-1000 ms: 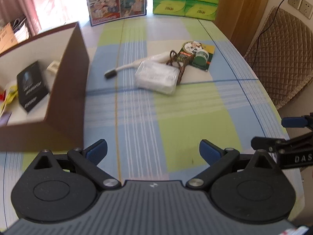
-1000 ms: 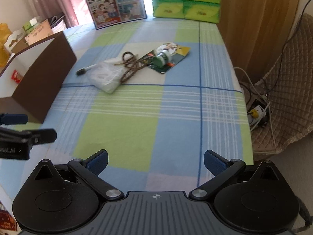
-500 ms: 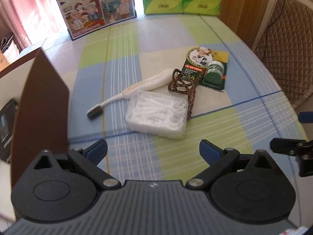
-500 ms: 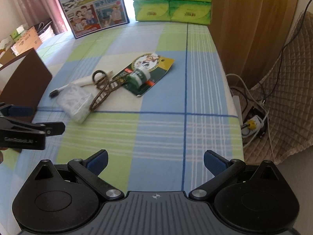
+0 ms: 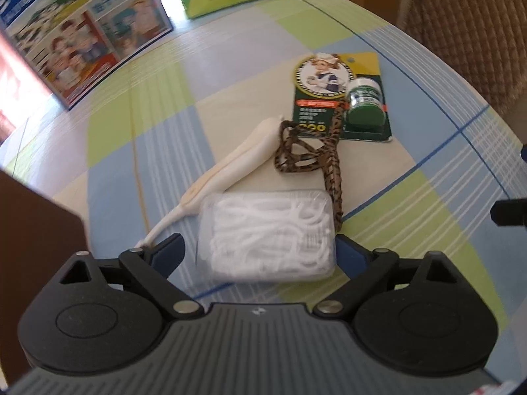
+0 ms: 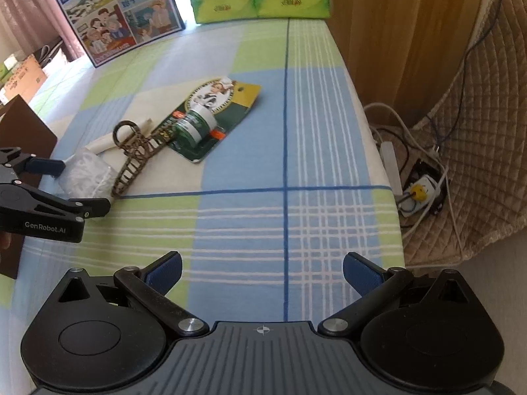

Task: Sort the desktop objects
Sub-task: 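Move both tools toward the white floss case and green carded product, then grasp the white floss case with the left tool while the right tool grasps the green card, then carry the floss case and green card over the brown box with both tools, then open the left tool to drop the floss case while the right tool releases the green card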

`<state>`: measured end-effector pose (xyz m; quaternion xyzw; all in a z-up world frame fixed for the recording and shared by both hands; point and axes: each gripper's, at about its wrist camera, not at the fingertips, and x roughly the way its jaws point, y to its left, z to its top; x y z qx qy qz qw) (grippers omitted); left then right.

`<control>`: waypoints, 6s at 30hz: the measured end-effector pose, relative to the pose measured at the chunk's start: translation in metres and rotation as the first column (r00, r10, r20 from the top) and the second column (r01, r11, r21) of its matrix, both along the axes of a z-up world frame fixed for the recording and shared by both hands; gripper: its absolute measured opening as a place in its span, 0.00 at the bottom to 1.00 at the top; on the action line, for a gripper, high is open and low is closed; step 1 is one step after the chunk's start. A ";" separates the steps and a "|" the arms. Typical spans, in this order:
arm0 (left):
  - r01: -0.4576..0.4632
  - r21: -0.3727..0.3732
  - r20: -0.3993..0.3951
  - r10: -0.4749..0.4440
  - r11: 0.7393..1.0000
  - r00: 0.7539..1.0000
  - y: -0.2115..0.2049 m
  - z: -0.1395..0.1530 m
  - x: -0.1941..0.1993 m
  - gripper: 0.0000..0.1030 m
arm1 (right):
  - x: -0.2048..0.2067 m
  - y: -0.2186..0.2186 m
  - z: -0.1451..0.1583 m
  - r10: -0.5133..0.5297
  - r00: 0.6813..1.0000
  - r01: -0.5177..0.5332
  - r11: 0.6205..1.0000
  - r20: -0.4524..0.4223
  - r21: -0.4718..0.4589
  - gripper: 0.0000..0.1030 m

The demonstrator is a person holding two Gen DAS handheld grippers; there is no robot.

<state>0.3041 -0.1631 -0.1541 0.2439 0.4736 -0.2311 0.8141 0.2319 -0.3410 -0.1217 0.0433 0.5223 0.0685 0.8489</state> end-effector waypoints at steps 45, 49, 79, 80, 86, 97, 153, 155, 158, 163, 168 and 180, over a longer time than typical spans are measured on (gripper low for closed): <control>-0.366 -0.111 -0.097 0.357 0.924 0.929 0.075 -0.006 -0.063 0.82 | 0.070 0.061 -0.019 0.426 0.873 -0.379 0.899 0.235 -0.220 0.33; -0.355 -0.110 -0.093 0.346 0.929 0.934 0.074 -0.006 -0.066 0.82 | 0.046 0.048 -0.015 0.328 0.922 -0.293 0.938 0.204 -0.186 0.31; -0.340 -0.177 -0.135 0.319 0.924 0.938 0.114 0.025 -0.174 0.82 | -0.106 0.095 0.036 0.471 0.876 -0.473 0.881 0.104 -0.003 0.31; -0.345 -0.181 -0.133 0.325 0.921 0.936 0.118 0.028 -0.177 0.82 | -0.107 0.099 0.038 0.478 0.872 -0.481 0.877 0.107 -0.001 0.31; -0.380 -0.206 -0.110 0.364 0.902 0.925 0.146 0.044 -0.194 0.82 | -0.122 0.123 0.049 0.525 0.842 -0.531 0.847 0.126 0.016 0.31; -0.454 -0.256 -0.065 0.454 0.853 0.889 0.205 0.077 -0.216 0.82 | -0.145 0.172 0.065 0.607 0.779 -0.620 0.783 0.155 0.048 0.31; -0.424 -0.173 -0.081 0.417 0.889 0.905 0.386 0.077 -0.011 0.82 | -0.020 0.407 0.066 0.598 0.775 -0.613 0.790 0.203 0.009 0.31; -0.421 -0.159 -0.101 0.410 0.893 0.907 0.388 0.070 -0.008 0.82 | -0.021 0.411 0.062 0.605 0.773 -0.618 0.787 0.191 0.005 0.31; -0.428 -0.149 -0.120 0.414 0.891 0.902 0.389 0.065 -0.004 0.82 | -0.019 0.412 0.058 0.614 0.769 -0.623 0.782 0.176 -0.004 0.31; -0.413 -0.156 -0.126 0.396 0.898 0.909 0.391 0.065 -0.003 0.84 | -0.015 0.415 0.054 0.625 0.765 -0.631 0.776 0.155 -0.012 0.31; -0.399 -0.156 -0.108 0.386 0.904 0.916 0.391 0.069 -0.002 0.86 | -0.012 0.418 0.050 0.633 0.764 -0.635 0.772 0.129 -0.024 0.31; -0.396 -0.148 -0.083 0.388 0.906 0.918 0.397 0.076 -0.009 0.86 | -0.002 0.415 0.039 0.658 0.750 -0.651 0.752 0.062 -0.106 0.31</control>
